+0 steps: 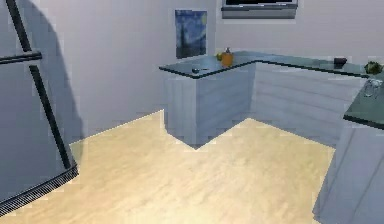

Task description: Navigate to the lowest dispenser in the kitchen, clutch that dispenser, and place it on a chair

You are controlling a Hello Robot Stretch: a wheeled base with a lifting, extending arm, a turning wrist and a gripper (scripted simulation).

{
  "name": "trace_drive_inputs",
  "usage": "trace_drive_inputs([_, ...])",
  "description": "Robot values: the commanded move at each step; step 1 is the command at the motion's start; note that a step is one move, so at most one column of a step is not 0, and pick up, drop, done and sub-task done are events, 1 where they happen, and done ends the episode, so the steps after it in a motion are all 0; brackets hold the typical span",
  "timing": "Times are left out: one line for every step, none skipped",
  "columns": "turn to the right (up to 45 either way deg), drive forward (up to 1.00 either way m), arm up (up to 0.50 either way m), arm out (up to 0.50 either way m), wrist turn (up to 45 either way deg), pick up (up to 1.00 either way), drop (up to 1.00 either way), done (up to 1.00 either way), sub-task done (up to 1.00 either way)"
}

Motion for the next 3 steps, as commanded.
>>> trace_drive_inputs([6.0, 0.00, 0.00, 0.00, 0.0, 0.00, 0.00, 0.00, 0.00])
trace_drive_inputs([0.0, 1.00, 0.00, 0.00, 0.0, 0.00, 0.00, 0.00, 0.00])
trace_drive_inputs([0.0, 0.40, 0.00, 0.00, 0.0, 0.00, 0.00, 0.00, 0.00])
